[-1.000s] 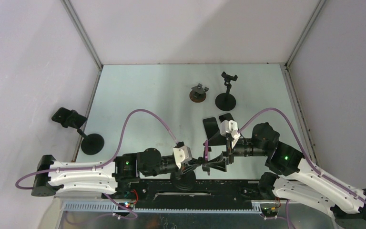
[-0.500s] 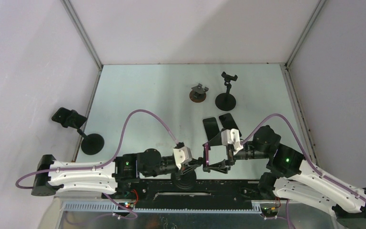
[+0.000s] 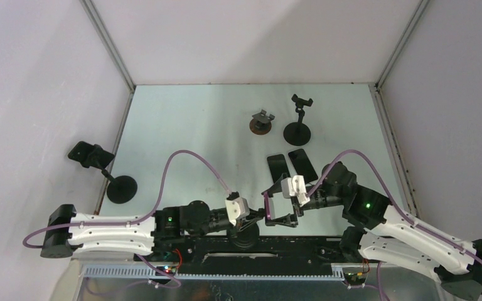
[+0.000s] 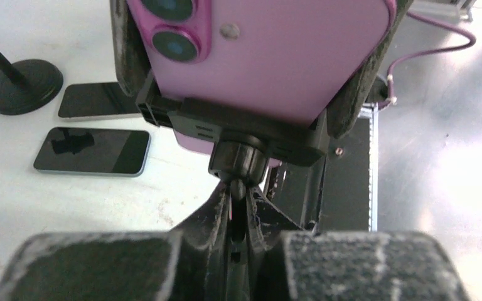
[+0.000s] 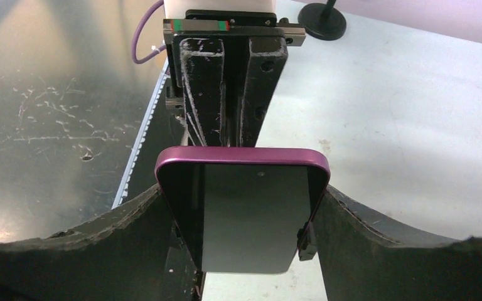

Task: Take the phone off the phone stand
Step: Remove the phone from the phone stand, then place the phone at the center of the board.

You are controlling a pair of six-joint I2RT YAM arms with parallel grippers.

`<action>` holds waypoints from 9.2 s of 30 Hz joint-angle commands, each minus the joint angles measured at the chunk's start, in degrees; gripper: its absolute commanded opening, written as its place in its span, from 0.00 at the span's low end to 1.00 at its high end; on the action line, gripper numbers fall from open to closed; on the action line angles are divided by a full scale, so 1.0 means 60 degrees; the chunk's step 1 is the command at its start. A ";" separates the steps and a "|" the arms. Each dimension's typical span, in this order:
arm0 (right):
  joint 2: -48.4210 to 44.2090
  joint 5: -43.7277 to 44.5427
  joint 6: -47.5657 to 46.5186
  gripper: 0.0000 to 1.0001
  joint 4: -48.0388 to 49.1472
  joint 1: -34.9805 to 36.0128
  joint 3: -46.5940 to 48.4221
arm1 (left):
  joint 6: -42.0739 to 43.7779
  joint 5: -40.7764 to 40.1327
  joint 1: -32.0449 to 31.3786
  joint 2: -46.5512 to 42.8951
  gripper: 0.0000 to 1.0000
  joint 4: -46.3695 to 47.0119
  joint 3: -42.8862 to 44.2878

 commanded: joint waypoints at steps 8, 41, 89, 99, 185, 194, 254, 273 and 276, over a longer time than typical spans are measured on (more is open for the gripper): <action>0.0420 -0.1255 -0.0247 0.00 0.0355 0.0038 0.0042 | 0.0231 -0.0001 0.0023 -0.0134 0.54 0.2554 -0.0132; 0.0470 -0.1472 -0.0537 0.00 -0.0247 0.0179 0.0032 | 0.0507 0.1278 0.0020 0.0393 0.42 0.2531 -0.0066; 0.0183 0.0036 0.0397 0.52 -0.0499 0.0506 0.0042 | 0.0333 0.0754 0.0020 0.0617 0.00 0.2303 0.0087; 0.0242 0.0311 -0.0316 0.00 -0.0654 0.0441 0.0042 | 0.0931 0.2163 0.0012 0.0661 0.00 0.2382 0.0018; 0.0947 0.3593 0.2968 0.00 0.1687 -0.0674 0.0672 | 0.0328 -0.2933 0.2544 -0.4281 0.00 -0.3446 0.0353; 0.3803 0.8798 0.6825 0.00 0.1476 -0.0469 0.1487 | -0.0332 -0.5011 0.2559 -0.4307 0.00 -0.6337 0.1855; 1.1668 0.9625 0.8069 0.49 0.0496 -0.1492 0.3352 | 0.0540 -0.4140 0.2557 -0.4775 0.00 -0.6790 0.1239; 1.1689 0.9065 0.7643 0.74 0.0594 -0.1347 0.3342 | 0.0568 -0.4051 0.2559 -0.4778 0.00 -0.6773 0.1215; 1.1670 0.9040 0.7607 0.77 0.0605 -0.1329 0.3349 | 0.0569 -0.4052 0.2559 -0.4780 0.00 -0.6776 0.1215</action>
